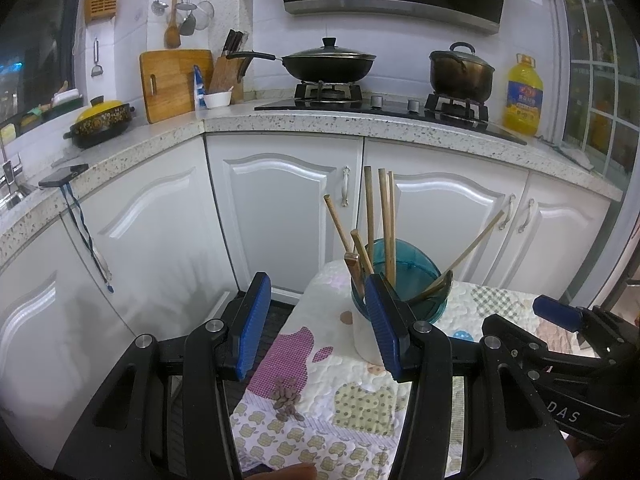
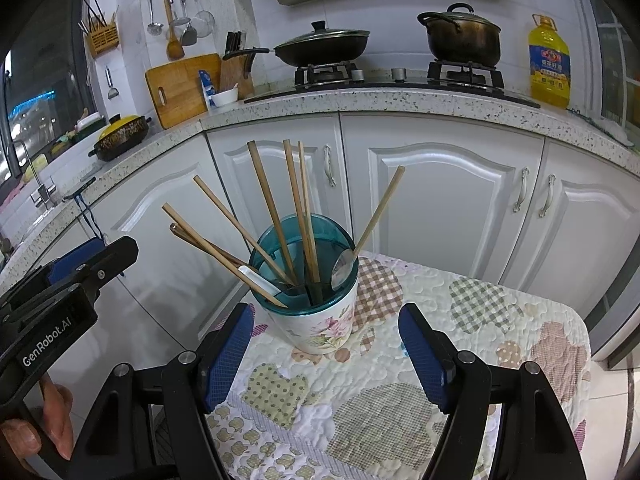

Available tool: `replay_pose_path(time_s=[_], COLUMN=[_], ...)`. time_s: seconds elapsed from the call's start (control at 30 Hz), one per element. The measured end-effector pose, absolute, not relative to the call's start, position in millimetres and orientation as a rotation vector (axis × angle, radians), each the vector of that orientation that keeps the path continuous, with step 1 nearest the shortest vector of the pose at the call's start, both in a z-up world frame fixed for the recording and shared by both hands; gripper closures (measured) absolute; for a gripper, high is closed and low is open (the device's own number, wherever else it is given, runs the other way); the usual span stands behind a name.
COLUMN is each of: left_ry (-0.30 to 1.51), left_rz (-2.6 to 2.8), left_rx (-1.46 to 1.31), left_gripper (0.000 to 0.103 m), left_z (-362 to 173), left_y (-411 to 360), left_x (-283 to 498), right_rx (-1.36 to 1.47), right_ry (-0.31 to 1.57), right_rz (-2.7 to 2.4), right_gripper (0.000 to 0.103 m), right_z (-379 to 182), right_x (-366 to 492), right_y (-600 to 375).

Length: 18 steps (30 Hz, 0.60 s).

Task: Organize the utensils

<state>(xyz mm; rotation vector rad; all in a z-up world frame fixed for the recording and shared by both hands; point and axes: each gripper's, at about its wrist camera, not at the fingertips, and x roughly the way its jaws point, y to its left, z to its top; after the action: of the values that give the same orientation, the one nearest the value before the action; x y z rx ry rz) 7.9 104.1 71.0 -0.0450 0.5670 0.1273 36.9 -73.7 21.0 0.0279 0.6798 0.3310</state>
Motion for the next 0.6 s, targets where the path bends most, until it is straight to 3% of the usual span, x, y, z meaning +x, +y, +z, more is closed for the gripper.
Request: replay_pose_path(time_s=[0.6], left_ry=[0.561], left_rz=[0.133], left_rx=[-0.048], left_gripper=[0.054], left_z=[68.9], left_y=[104.5], left_x=[6.1], right_rx=[0.029], right_ry=[0.684], right_rz=[0.33], right_gripper=[0.03], right_z=[18.6], right_x=[37.6], right_y=[-73.1])
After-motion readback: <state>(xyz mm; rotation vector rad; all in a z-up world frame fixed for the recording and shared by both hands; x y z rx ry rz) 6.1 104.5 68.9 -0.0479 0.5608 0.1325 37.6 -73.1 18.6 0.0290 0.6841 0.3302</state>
